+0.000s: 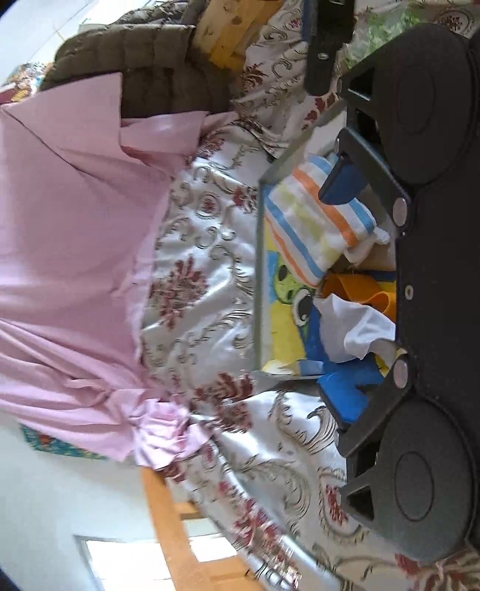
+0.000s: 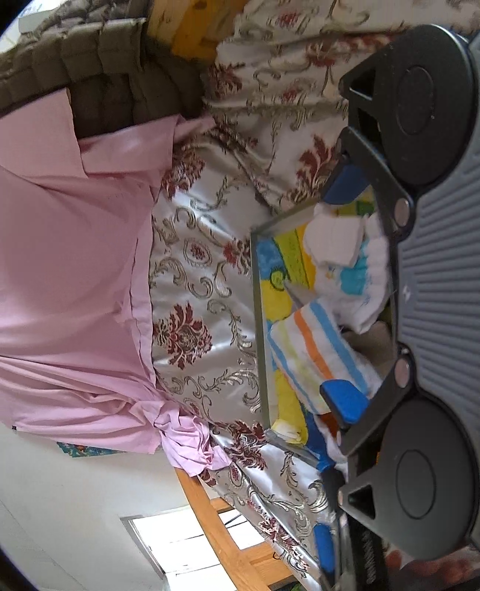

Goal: Organize soft objects
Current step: 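Move both tools back over the pile beside the tissue box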

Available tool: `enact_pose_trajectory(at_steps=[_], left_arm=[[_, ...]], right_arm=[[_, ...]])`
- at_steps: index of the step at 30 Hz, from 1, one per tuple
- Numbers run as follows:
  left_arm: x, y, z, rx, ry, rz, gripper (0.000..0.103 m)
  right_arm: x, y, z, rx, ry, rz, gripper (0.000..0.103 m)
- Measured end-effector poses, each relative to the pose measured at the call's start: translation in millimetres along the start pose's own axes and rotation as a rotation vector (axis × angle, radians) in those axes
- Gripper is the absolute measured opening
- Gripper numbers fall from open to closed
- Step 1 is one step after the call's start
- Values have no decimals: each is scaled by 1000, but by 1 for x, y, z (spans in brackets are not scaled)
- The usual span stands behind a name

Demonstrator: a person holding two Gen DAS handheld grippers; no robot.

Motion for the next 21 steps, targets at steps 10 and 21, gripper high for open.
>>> enact_pose_trajectory(at_steps=[10, 21], left_arm=[[81, -5, -24, -7, 35, -69, 102], [151, -55, -49, -11, 2, -50, 102]], right_arm=[[79, -34, -20, -30, -38, -33, 103], [144, -68, -26, -3, -92, -47, 103]])
Point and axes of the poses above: each gripper's, at about its wrist camera, not at the fingertips, and x roughly against the way its jaws point, z to its left, y to its top, the point moved 9 cm from there along -x, roughly the way its jaws point, and after that the axes turned 3 degrees about y, right-handed, at the moved point
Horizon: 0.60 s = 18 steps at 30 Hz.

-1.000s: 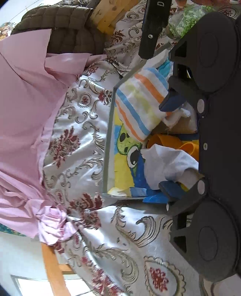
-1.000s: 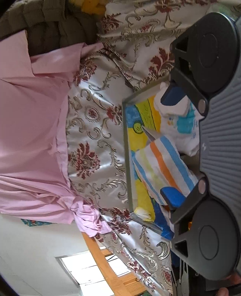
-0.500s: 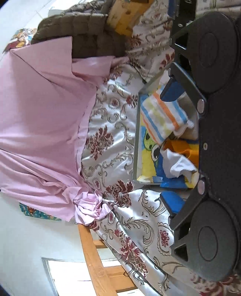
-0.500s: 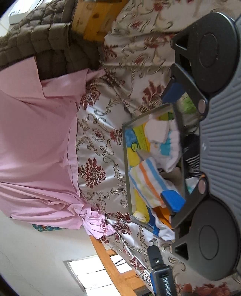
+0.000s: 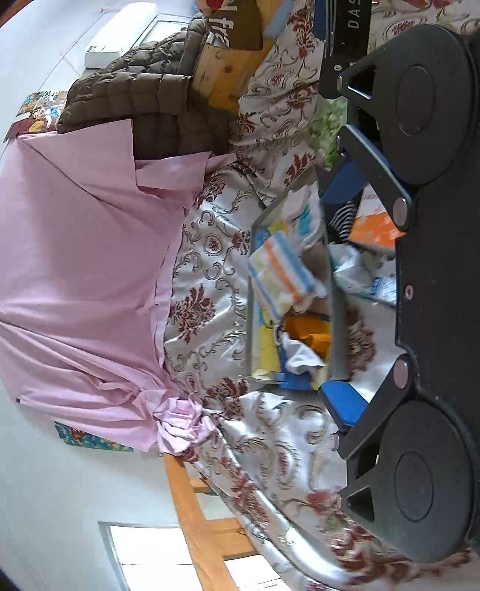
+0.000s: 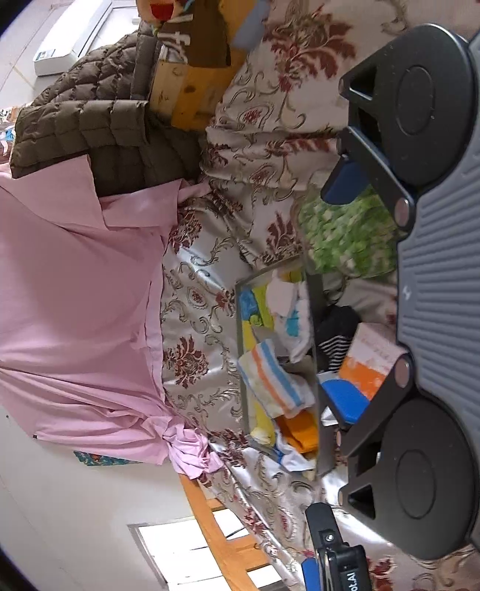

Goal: Organize soft objects
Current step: 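Move both tools back over the pile beside the tissue box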

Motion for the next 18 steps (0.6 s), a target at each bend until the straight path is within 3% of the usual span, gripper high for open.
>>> enact_pose_trajectory(at_steps=[10, 18], left_arm=[[21, -42, 3, -19, 69, 93, 102], [8, -61, 10, -24, 118, 175, 102]], right_arm=[[13, -39, 2, -48, -33, 132, 103], [1, -59, -2, -56, -65, 239, 103]])
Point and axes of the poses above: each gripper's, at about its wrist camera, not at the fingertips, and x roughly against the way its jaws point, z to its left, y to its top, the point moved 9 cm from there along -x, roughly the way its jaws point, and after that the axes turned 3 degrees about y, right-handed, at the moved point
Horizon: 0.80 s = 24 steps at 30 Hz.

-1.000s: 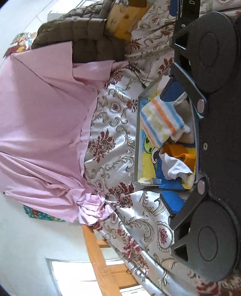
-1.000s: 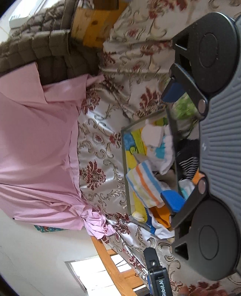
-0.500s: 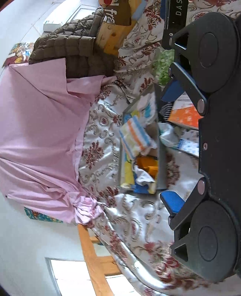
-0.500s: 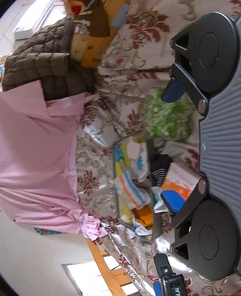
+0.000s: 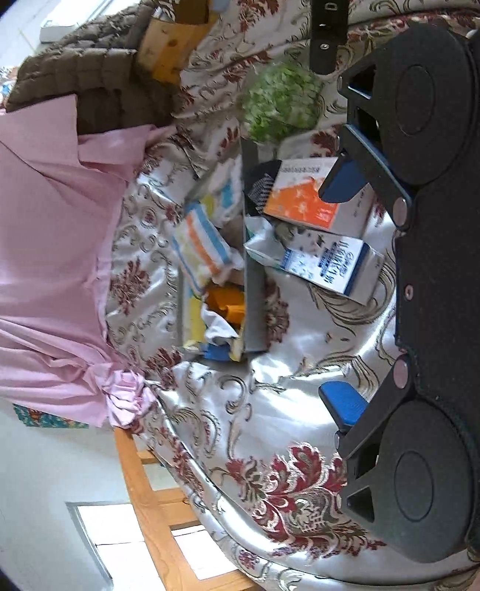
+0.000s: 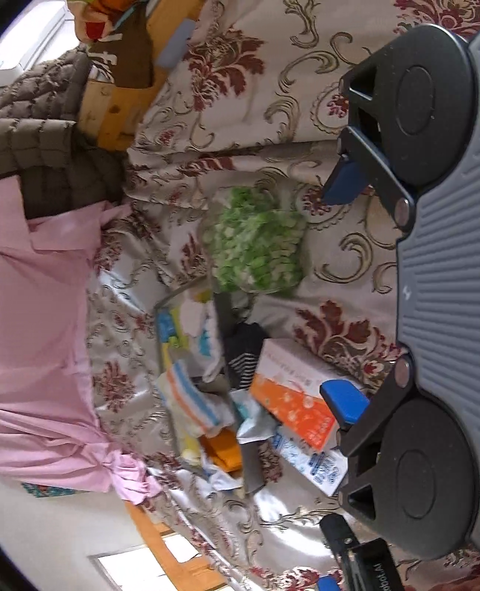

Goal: Organize soft objects
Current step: 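Move both tools back over the pile beside the tissue box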

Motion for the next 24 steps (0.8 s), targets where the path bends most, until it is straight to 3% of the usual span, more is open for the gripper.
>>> enact_pose_trajectory(at_steps=[13, 24], left_arm=[[-16, -9, 15, 28, 88, 83, 102], [-21, -4, 31, 144, 117, 86, 102]], right_arm=[[-16, -12, 18, 55, 50, 93, 103], [-14, -5, 38, 79, 155, 52, 103]])
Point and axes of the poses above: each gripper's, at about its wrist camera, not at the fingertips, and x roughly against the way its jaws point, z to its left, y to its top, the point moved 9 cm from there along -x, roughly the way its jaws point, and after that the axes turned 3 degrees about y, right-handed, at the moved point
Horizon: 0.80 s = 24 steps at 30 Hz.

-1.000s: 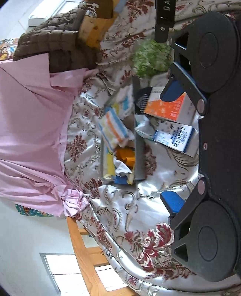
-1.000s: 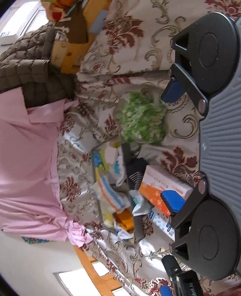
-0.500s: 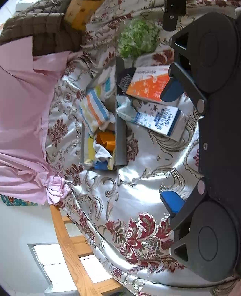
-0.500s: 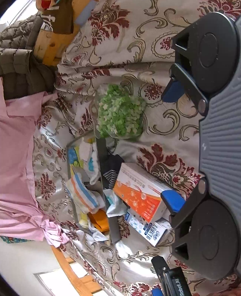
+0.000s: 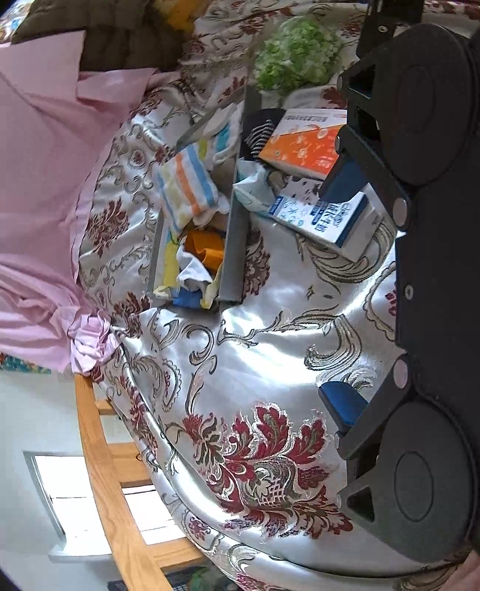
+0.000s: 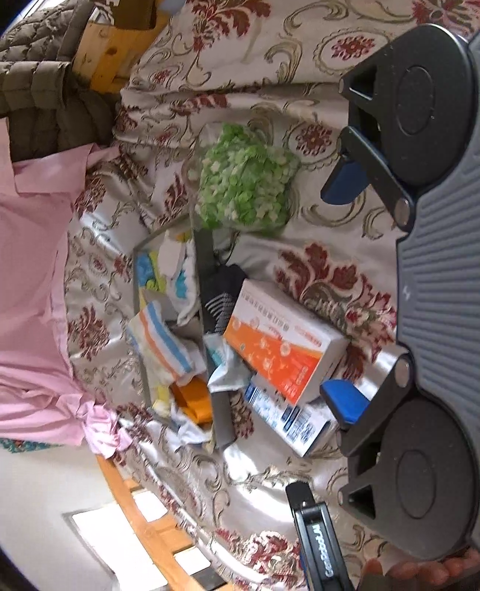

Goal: Organize soft objects
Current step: 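Move both tools back over the pile beside the tissue box, then lower the left tool onto the white wipe packet while the right lowers onto the black striped sock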

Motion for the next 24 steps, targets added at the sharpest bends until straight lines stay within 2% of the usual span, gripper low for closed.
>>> enact_pose_trajectory(at_steps=[6, 11, 14, 17, 24], left_arm=[[-4, 10, 7, 52, 4, -19, 102], [-12, 19, 11, 82, 3, -34, 102], [-21, 25, 8, 91, -11, -32, 102], [-36, 33, -5, 82, -71, -18, 102], [-75, 61, -44, -12, -263, 0, 102]], right_arm=[[-2, 14, 10, 47, 28, -74, 103], [-5, 44, 12, 238, -42, -229, 103], [-16, 62, 6, 277, -59, -287, 103], [-37, 72, 0, 272, -2, -280, 103], [-77, 78, -14, 295, 1, -223, 103]])
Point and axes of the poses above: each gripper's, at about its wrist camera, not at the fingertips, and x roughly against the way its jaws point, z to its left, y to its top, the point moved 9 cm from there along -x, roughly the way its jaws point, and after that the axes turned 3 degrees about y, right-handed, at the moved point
